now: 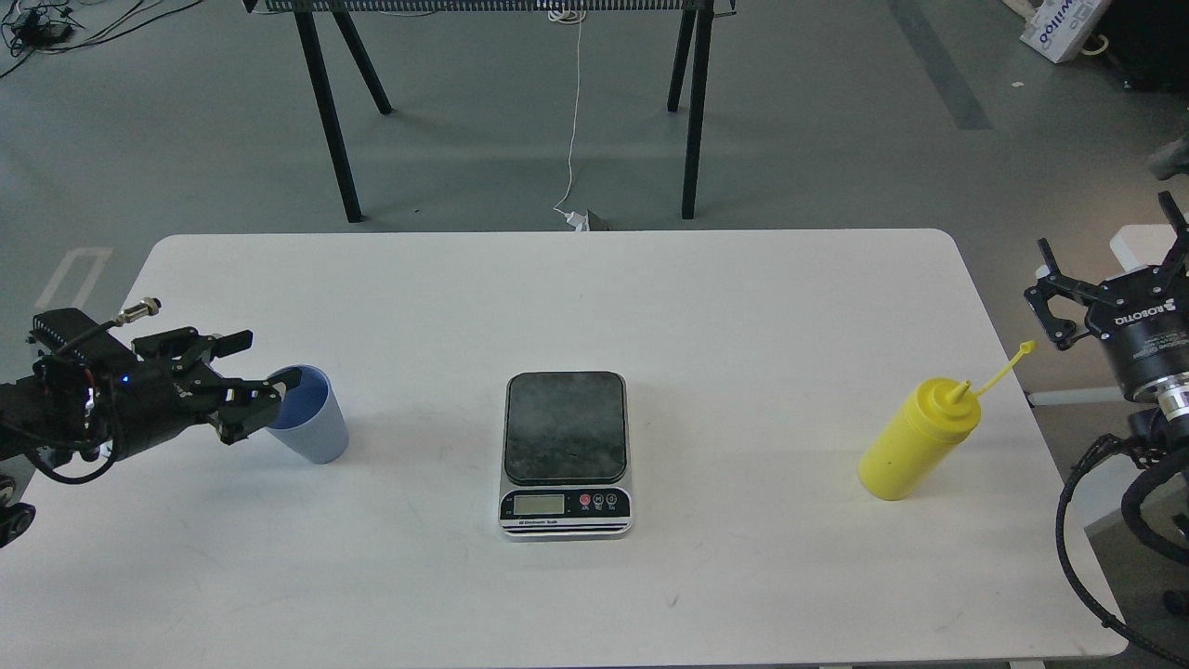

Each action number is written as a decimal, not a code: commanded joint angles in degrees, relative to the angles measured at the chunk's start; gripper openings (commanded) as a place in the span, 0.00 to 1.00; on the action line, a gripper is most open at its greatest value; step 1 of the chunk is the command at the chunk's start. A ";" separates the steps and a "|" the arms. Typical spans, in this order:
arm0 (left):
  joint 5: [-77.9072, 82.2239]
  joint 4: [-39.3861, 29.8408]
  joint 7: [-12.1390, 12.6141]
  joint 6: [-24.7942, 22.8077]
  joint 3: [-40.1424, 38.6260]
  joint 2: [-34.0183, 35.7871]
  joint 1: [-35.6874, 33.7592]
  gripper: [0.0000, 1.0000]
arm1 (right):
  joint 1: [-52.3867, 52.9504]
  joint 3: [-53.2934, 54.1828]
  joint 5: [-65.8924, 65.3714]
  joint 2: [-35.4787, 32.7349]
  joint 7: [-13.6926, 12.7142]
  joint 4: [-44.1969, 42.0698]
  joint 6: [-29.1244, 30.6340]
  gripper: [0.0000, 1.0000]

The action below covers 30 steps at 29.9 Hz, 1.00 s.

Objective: Pour seasoning into cup on scale with both arms
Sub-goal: 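Grasp the blue cup with the left gripper, then carry the blue cup over and set it on the scale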

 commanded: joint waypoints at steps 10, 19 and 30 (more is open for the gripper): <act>-0.53 2.23 -1.43 0.02 0.93 -0.96 -0.11 0.21 | 0.00 -0.01 0.00 0.01 0.00 0.00 0.00 1.00; -0.61 2.32 -2.19 0.02 0.93 -1.66 -0.11 0.08 | 0.00 -0.10 -0.09 0.10 0.00 -0.18 0.00 1.00; -4.04 -4.79 -2.19 -3.84 0.84 -0.17 -11.43 0.08 | 0.00 0.17 0.00 -0.34 0.00 -0.09 0.00 1.00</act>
